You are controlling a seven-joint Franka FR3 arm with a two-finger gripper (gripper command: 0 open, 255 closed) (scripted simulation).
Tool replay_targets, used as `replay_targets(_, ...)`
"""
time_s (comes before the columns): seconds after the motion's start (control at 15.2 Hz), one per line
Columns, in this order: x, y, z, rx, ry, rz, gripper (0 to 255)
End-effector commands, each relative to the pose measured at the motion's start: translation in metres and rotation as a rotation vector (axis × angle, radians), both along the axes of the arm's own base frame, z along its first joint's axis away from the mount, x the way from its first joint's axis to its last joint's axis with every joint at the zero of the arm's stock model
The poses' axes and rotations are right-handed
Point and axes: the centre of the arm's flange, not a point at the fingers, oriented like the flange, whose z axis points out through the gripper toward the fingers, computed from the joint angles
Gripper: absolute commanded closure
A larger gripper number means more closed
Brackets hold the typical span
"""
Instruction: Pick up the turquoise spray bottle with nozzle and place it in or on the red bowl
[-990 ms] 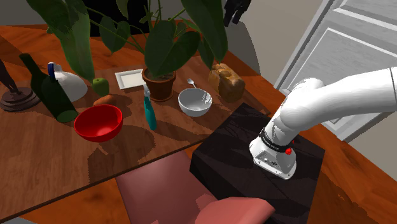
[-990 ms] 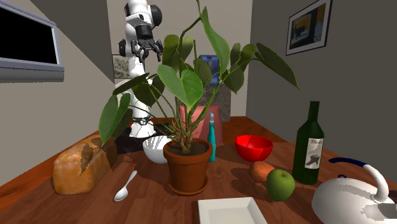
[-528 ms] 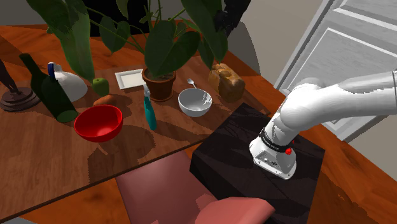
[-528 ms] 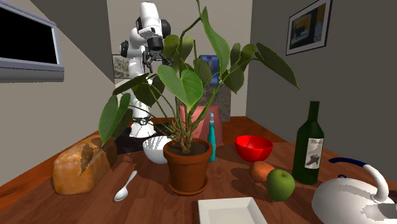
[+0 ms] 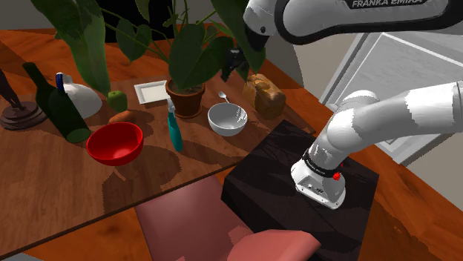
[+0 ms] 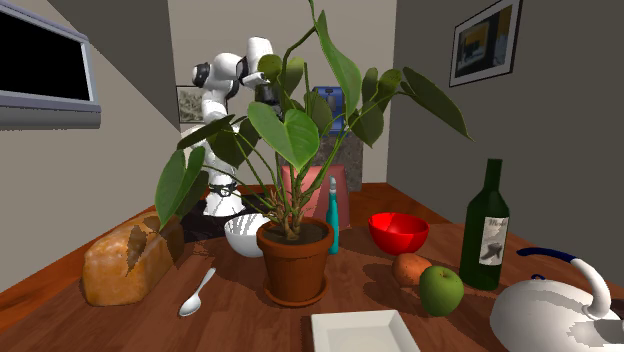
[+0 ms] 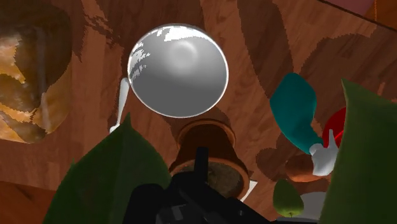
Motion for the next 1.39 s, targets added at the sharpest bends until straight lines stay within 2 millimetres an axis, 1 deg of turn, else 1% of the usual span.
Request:
replay_targets(0.0, 0.005, 0.02, -0.021, -0.006, -0.022, -0.032, 0)
replay_targets(0.33, 0.019, 0.065, -0.073, -0.027, -0.067, -0.105, 0)
replay_targets(0.66, 0.038, 0.108, -0.125, -0.047, -0.113, -0.179, 0)
replay_targets(0.99, 0.063, 0.148, -0.177, -0.067, -0.158, -0.253, 0)
replay_targets(1.32, 0.093, 0.185, -0.228, -0.088, -0.204, -0.327, 0)
